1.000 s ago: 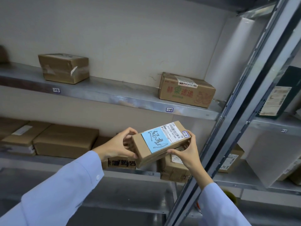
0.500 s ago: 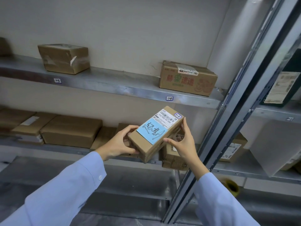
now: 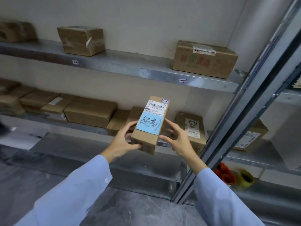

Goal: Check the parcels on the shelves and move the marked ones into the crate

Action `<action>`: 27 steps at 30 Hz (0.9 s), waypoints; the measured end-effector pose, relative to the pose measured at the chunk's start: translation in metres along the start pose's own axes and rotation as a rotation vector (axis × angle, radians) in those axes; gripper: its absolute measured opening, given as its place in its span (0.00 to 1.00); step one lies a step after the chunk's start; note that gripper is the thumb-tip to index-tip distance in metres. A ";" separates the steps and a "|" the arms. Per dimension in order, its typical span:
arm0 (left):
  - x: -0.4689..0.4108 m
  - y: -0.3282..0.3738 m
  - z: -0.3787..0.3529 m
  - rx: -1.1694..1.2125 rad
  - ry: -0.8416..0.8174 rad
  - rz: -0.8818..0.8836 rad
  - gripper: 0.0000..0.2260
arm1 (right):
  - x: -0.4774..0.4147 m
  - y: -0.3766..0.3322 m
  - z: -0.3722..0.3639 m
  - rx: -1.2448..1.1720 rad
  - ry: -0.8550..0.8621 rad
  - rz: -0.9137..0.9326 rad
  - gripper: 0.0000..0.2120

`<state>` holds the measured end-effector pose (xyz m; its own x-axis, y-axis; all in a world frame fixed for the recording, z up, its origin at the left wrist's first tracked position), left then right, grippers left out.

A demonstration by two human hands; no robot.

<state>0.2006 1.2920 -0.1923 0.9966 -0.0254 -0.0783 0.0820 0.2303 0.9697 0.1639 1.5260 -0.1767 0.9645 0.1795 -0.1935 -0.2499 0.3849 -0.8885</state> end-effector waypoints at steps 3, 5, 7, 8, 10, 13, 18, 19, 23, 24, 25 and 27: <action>0.011 -0.006 0.008 0.030 0.029 0.030 0.37 | 0.007 -0.002 -0.011 0.003 -0.078 0.002 0.38; 0.016 -0.008 0.013 0.035 0.033 0.035 0.37 | 0.011 -0.005 -0.017 0.001 -0.122 0.001 0.40; 0.020 -0.008 0.016 0.020 0.031 0.029 0.37 | 0.015 -0.008 -0.022 -0.004 -0.158 -0.012 0.44; 0.021 -0.008 0.017 0.013 0.032 0.017 0.37 | 0.017 -0.009 -0.025 -0.011 -0.171 -0.015 0.46; 0.023 -0.006 0.019 0.016 0.029 -0.014 0.36 | 0.023 -0.011 -0.032 -0.014 -0.178 -0.022 0.49; 0.025 -0.006 0.021 0.045 -0.005 -0.040 0.36 | 0.032 -0.017 -0.044 0.004 -0.106 -0.055 0.52; 0.028 -0.010 0.027 0.053 -0.099 -0.090 0.35 | 0.065 -0.026 -0.065 -0.020 0.077 -0.099 0.49; 0.028 -0.011 0.028 0.046 -0.136 -0.102 0.35 | 0.074 -0.027 -0.069 -0.025 0.112 -0.115 0.49; 0.035 -0.016 0.028 -0.007 -0.305 -0.171 0.35 | 0.116 -0.031 -0.082 -0.029 0.245 -0.188 0.51; 0.038 -0.018 0.025 -0.012 -0.348 -0.183 0.35 | 0.129 -0.032 -0.085 -0.027 0.284 -0.204 0.51; 0.042 -0.018 0.022 -0.011 -0.393 -0.194 0.34 | 0.142 -0.033 -0.088 -0.025 0.325 -0.218 0.51; 0.052 -0.020 0.011 -0.004 -0.485 -0.214 0.34 | 0.170 -0.037 -0.092 -0.041 0.411 -0.251 0.51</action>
<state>0.2512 1.2755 -0.2134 0.8402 -0.5189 -0.1575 0.2845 0.1745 0.9427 0.3449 1.4588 -0.2150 0.9505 -0.2900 -0.1117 -0.0092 0.3329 -0.9429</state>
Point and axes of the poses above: each hand's wrist, its own x-axis away from the middle knuckle, its own z-axis out of the back of the hand, y = z × x, the point moved 2 cm from there along -x, towards the middle knuckle, and after that the axes turned 5 degrees about y, right-handed, at the moved point
